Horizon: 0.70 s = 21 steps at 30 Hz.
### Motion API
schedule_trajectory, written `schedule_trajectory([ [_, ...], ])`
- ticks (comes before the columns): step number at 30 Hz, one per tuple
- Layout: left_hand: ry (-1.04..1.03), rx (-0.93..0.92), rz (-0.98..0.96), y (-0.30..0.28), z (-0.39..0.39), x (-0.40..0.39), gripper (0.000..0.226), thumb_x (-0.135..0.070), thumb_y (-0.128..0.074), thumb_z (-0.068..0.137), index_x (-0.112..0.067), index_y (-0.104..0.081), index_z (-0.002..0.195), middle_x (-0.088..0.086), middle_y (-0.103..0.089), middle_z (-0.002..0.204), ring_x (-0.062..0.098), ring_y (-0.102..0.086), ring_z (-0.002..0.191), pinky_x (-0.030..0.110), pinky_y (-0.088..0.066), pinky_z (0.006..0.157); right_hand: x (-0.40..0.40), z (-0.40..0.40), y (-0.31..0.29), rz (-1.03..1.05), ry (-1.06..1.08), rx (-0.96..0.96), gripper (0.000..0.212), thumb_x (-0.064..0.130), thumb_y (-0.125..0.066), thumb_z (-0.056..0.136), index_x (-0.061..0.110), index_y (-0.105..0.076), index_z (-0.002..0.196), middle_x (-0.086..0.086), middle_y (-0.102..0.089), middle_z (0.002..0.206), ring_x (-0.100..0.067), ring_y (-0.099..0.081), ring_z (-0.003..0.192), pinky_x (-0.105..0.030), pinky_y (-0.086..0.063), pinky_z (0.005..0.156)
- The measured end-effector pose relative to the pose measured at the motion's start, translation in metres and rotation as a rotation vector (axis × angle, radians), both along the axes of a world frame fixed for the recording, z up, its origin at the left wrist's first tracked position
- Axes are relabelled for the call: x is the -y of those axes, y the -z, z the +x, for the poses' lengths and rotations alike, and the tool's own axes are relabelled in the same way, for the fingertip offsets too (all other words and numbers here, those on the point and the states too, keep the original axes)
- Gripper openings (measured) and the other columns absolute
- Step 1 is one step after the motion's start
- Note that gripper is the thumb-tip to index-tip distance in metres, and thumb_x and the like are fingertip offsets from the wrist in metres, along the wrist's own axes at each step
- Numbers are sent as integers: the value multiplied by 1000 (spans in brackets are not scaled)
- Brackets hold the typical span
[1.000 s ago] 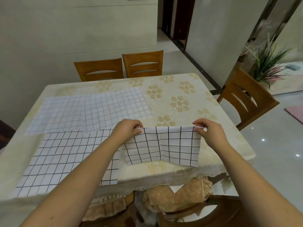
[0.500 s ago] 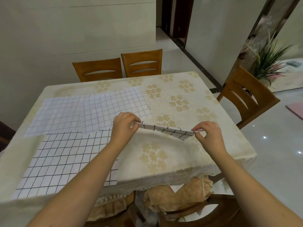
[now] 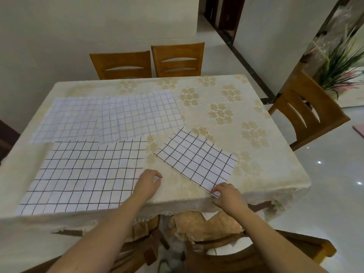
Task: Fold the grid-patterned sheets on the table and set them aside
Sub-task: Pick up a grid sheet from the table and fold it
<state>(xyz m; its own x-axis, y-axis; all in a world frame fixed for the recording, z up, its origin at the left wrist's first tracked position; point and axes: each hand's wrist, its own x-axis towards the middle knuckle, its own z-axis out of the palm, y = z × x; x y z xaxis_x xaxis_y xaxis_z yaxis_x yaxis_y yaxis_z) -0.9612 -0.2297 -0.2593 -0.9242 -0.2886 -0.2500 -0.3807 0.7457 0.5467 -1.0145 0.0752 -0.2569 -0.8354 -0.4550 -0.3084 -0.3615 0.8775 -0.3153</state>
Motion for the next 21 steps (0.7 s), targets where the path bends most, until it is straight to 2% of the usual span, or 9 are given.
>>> schedule_trajectory([
  [3, -83, 67, 123, 8, 4, -5, 16, -21, -53, 96, -22, -62, 110, 4, -59, 120, 18, -56, 103, 30, -47, 88, 4, -5, 3, -34, 19, 5, 27, 39, -60, 90, 32, -63, 116, 5, -58, 126, -16, -51, 118, -32, -44, 95],
  [5, -124, 95, 187, 11, 5, -9, 20, -22, -51, 98, -21, -61, 115, 2, -62, 117, 13, -55, 97, 25, -44, 81, 7, -11, 3, -63, 24, 21, 27, 35, -61, 91, 29, -64, 117, 3, -58, 125, -18, -51, 118, -32, -43, 95],
  [8, -152, 110, 260, 13, 1, -19, 24, -22, -51, 98, -19, -61, 120, 1, -62, 117, 12, -54, 97, 22, -41, 81, 12, -24, 5, -122, 52, 64, 27, 34, -62, 91, 26, -65, 116, 2, -59, 125, -19, -54, 117, -34, -45, 95],
  [11, -196, 130, 360, 16, -10, -29, 27, -23, -51, 98, -19, -60, 123, 4, -65, 116, 15, -60, 100, 24, -46, 82, 18, -39, 4, -167, 93, 98, 30, 32, -62, 91, 22, -65, 119, -2, -61, 126, -20, -57, 114, -35, -46, 95],
  [13, -277, 139, 471, 16, -19, -36, 28, -21, -51, 98, -17, -59, 124, 6, -66, 116, 15, -64, 96, 31, -53, 86, 21, -52, 2, -197, 126, 115, 31, 29, -62, 92, 19, -65, 121, -5, -60, 127, -22, -57, 113, -36, -47, 94],
  [15, -384, 136, 599, 15, -30, -44, 28, -17, -50, 98, -13, -58, 124, 7, -66, 113, 15, -66, 92, 34, -55, 87, 24, -66, 0, -235, 155, 137, 31, 26, -61, 93, 16, -64, 122, -8, -59, 127, -23, -58, 111, -30, -45, 89],
  [18, -561, 188, 770, 8, -45, -59, 24, -17, -45, 101, -12, -58, 122, 10, -69, 98, 21, -68, 83, 31, -58, 73, 27, -90, 2, -272, 203, 164, 32, 26, -60, 94, 14, -63, 123, -9, -61, 124, -22, -59, 109, -24, -41, 84],
  [21, -713, 256, 840, 5, -58, -71, 27, -21, -41, 103, -6, -58, 117, 10, -67, 84, 20, -65, 70, 27, -55, 56, 31, -116, 5, -289, 240, 193, 31, 26, -57, 96, 13, -62, 125, -7, -64, 122, -21, -60, 106, -22, -39, 82],
])
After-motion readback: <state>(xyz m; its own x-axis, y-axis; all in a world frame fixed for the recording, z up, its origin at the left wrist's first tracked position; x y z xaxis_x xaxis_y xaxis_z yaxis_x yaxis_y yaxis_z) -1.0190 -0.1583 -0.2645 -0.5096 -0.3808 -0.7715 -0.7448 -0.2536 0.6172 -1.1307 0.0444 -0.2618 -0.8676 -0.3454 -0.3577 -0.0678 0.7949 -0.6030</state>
